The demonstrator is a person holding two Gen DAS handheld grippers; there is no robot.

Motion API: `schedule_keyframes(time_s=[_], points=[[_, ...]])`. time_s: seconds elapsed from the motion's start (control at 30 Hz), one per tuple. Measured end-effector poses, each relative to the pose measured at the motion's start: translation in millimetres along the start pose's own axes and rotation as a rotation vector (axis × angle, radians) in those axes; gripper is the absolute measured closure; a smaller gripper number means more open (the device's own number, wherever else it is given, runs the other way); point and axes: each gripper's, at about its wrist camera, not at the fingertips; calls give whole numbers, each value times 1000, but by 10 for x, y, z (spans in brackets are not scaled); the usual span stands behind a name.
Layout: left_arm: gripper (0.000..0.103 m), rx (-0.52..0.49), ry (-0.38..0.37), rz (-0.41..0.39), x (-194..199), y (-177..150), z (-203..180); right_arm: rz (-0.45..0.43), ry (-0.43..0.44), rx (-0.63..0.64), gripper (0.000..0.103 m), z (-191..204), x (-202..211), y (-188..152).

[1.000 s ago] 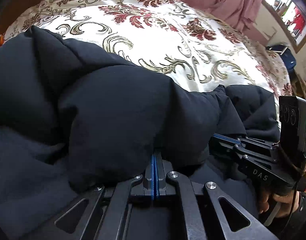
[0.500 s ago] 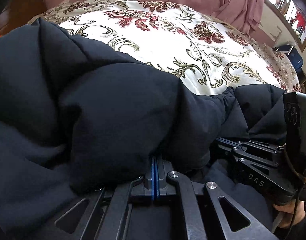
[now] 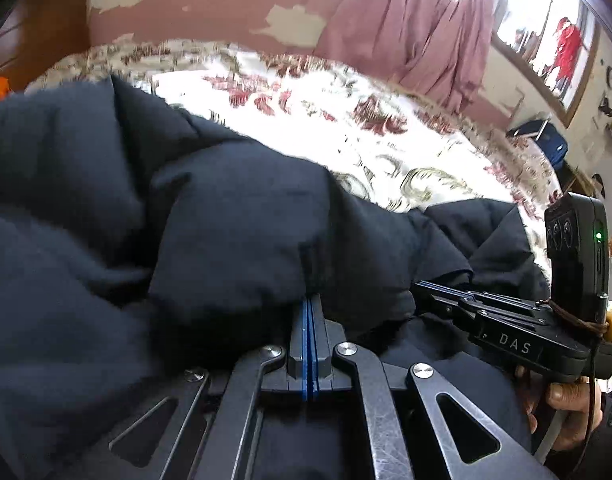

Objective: Fold large clothes
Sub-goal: 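Open both tools and release the folded hem onto the jacket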

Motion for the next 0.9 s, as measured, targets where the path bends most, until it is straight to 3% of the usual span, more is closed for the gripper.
schedule_keyframes(time_s=[0.23,0.3,0.37,0.47,0.6,0.67,0.73,0.9], points=[[82,37,-13,-138,448,-18,-26,-72,1,-11,57,-5,292,50],[67,55,2,-137,530,-44,-11,-78,2,-16,54,-2,329,33],[33,69,38,-145,488,23,-65,-95,-10,-15,47,15,388,8],[26,99,70,-198,653,18,-84,-121,-19,-7,42,4,497,-32],[20,115,129,-186,794,5,-94,-171,-37,1,33,9,741,-94],[16,112,153,-183,879,-19,-131,-207,-37,27,21,41,889,-133],[11,107,180,-188,1004,-41,-182,-253,-40,65,16,82,1080,-206],[4,98,190,-198,1319,-119,-293,-306,-29,110,13,129,1486,-371]])
Point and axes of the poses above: each gripper's, at about its wrist camera, not at the fingertips, and x roughly against the way its jaws point, z to its left, y to its top, and after that the axes turned 13 degrees about -x, right-handed
